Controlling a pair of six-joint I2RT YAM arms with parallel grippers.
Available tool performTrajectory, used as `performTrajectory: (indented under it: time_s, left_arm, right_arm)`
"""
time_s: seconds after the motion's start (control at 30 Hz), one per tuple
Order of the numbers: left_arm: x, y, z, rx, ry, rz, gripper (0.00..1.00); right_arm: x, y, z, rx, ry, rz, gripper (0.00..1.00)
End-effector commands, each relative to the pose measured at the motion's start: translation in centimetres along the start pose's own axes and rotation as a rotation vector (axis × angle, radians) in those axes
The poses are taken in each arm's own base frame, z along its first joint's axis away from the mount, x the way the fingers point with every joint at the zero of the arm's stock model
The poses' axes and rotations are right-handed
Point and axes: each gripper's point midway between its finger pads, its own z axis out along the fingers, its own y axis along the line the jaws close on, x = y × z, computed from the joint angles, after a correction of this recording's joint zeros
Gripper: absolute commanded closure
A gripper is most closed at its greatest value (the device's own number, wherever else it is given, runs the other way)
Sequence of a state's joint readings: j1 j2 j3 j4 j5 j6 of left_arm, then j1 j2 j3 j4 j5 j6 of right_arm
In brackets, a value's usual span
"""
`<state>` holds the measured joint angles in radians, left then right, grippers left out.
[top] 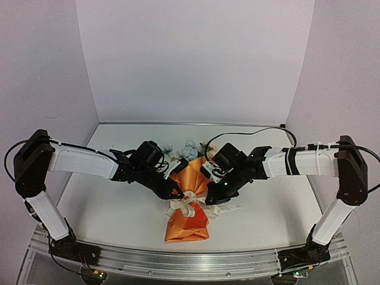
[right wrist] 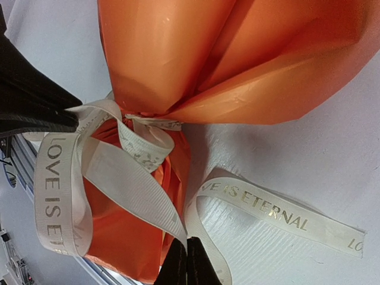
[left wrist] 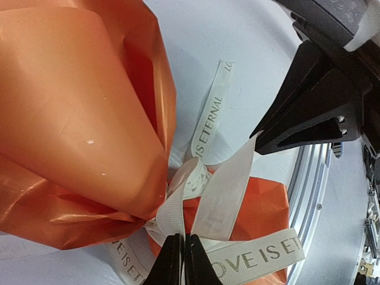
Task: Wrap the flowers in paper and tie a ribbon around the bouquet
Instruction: Tie the half-tied ribbon around the folded bouquet.
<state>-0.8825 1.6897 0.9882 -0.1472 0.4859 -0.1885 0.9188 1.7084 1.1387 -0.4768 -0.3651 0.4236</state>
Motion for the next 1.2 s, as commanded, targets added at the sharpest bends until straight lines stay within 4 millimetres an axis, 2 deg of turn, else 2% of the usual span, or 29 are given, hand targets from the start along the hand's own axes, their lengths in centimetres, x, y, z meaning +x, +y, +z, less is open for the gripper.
performTrajectory:
  time_s: [0.0, 0.47, 0.8, 1.17]
  left_arm:
    - [-3.3, -2.2, -1.3, 0.067, -0.092, 0.043, 0.95]
    - [-4.6, -3.0, -1.6, 0.096, -0.142, 0.066, 0.98]
    - [-4.9, -3.3, -1.7, 0.114, -0.16, 0.072, 0.99]
    - [-3.7, -2.8, -0.3, 0.134, -0.103, 0.04, 0.98]
  right_arm:
    - [-2.3, 2.3, -1.7, -0.078, -0.075, -0.022, 1.0]
    - [-4.8, 3.7, 1.0, -0.166, -0.097, 0.083, 1.0]
    - [-6.6, 3.1, 2.9, -0.157, -0.157, 0.166, 1.0]
    - [-8.7, 1.0, 4.3, -0.112, -0.323, 0.197, 1.0]
